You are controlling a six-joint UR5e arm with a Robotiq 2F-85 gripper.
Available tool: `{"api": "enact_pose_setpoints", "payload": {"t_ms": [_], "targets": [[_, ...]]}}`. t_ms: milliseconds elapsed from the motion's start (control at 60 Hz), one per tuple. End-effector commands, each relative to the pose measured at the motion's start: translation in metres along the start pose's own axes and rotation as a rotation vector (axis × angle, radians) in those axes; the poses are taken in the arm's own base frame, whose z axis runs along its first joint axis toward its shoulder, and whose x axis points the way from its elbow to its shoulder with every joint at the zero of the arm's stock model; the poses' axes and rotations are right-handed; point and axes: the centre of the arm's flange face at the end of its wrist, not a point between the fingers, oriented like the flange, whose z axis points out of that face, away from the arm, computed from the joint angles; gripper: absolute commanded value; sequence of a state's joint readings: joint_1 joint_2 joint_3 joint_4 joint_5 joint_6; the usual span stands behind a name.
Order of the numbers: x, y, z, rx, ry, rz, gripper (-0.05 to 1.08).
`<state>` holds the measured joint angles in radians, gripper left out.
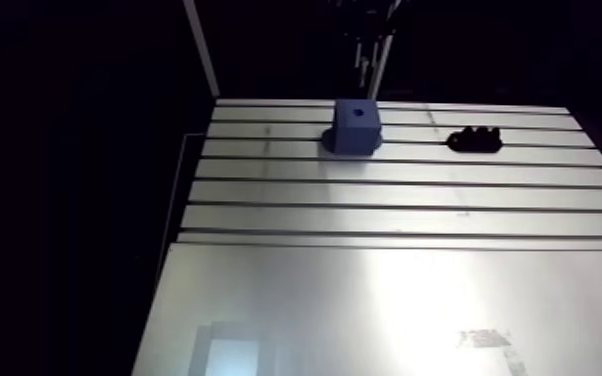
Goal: Pick up the M10 bolt and insert it into the hex recess until seated.
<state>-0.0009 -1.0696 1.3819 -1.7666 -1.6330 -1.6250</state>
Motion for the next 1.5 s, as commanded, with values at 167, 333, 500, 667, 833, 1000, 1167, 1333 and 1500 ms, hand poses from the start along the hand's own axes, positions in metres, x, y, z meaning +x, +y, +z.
{"api": "enact_pose_setpoints", "payload": {"t_ms": [167,333,500,667,833,1000,1167,1333,1500], "targets": [[-0.001,0.0,0.006,0.0,0.007,-0.002,0.76],[-0.002,0.001,0.009,0.0,0.002,-0.001,0.77],[-0.002,0.003,0.013,0.002,0.004,0.005,0.78],[-0.004,0.003,0.019,0.004,-0.001,0.005,0.79],[-0.006,0.002,0.024,0.005,-0.009,0.004,0.79],[-0.006,0.0,0.025,0.025,-0.006,0.003,0.79],[-0.007,0.0,0.026,0.031,-0.007,0.003,0.79],[-0.007,0.002,0.028,0.031,-0.012,0.007,0.8],[-0.007,0.005,0.029,0.032,-0.014,0.012,0.8]]}}
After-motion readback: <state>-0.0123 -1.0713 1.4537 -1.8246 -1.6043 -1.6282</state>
